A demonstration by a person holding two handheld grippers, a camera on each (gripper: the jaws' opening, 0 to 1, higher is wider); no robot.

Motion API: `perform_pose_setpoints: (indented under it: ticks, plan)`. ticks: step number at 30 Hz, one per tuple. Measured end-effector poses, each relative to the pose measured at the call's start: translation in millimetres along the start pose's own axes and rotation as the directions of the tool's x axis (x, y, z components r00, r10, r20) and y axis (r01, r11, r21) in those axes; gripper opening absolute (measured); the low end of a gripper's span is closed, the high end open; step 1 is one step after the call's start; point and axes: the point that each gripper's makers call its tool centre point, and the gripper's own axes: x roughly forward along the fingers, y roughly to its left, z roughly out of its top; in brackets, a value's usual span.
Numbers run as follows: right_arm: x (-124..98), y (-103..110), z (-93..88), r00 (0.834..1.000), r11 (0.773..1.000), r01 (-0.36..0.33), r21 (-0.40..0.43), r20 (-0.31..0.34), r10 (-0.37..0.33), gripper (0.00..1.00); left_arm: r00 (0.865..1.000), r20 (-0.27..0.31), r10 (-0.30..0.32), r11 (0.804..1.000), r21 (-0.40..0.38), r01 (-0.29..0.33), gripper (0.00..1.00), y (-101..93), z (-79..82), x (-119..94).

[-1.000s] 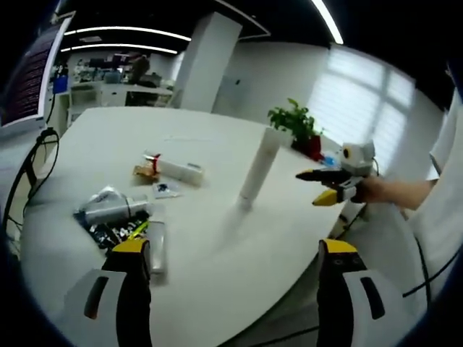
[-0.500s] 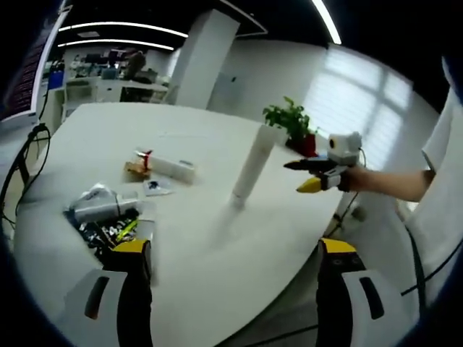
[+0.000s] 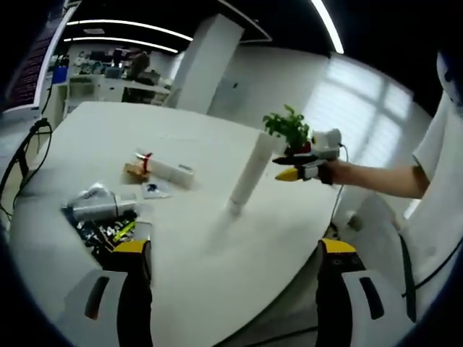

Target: Arrange the skincare products in the storage area until every visible bottle or jar stands upright without overlapping.

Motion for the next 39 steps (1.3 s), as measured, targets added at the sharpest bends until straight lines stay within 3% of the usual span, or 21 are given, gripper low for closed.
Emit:
perform_pose_setpoints:
  ticks: [13, 15, 18, 22, 28, 36, 39]
  plan:
    - [50.3, -23.1, 49.5, 0.999, 0.997, -0.034, -0.069, -0.04, 0.032, 0.84, 1.0, -0.018, -0.004, 1.0, -0.015, 0.004, 0.86, 2.5, -3.9, 3.0]
    - [62.5, -14.1, 60.1, 0.997, 0.996, -0.067, -0.061, -0.039, 0.065, 0.82, 1.0, -0.025, -0.002, 1.0, -0.016, 0.001, 0.86, 2.1, -5.1, 3.8]
    - [80.7, -10.2, 66.0, 0.995, 0.992, -0.091, -0.085, -0.045, 0.087, 0.82, 1.0, -0.024, -0.004, 1.0, -0.023, 0.003, 0.86, 0.3, -4.7, 4.4]
    - [105.0, 10.8, 71.5, 0.986, 0.981, -0.157, -0.114, -0.075, 0.149, 0.81, 1.0, -0.028, -0.001, 0.999, -0.036, 0.0, 0.86, 0.7, -5.8, 4.3]
    - [129.5, 26.0, 86.9, 0.976, 0.968, -0.207, -0.144, -0.104, 0.194, 0.78, 1.0, -0.021, 0.012, 0.998, -0.059, -0.013, 0.85, 4.0, -5.6, 2.5]
    - [135.7, 45.9, 112.4, 0.961, 0.947, -0.234, -0.221, -0.199, 0.191, 0.75, 1.0, -0.004, 0.011, 0.998, -0.061, -0.011, 0.85, 6.5, -2.9, 0.0]
    - [136.3, 62.4, 114.8, 0.942, 0.927, -0.271, -0.259, -0.27, 0.2, 0.74, 1.0, 0.003, 0.006, 0.999, -0.054, -0.006, 0.85, 5.0, -0.7, -0.5]
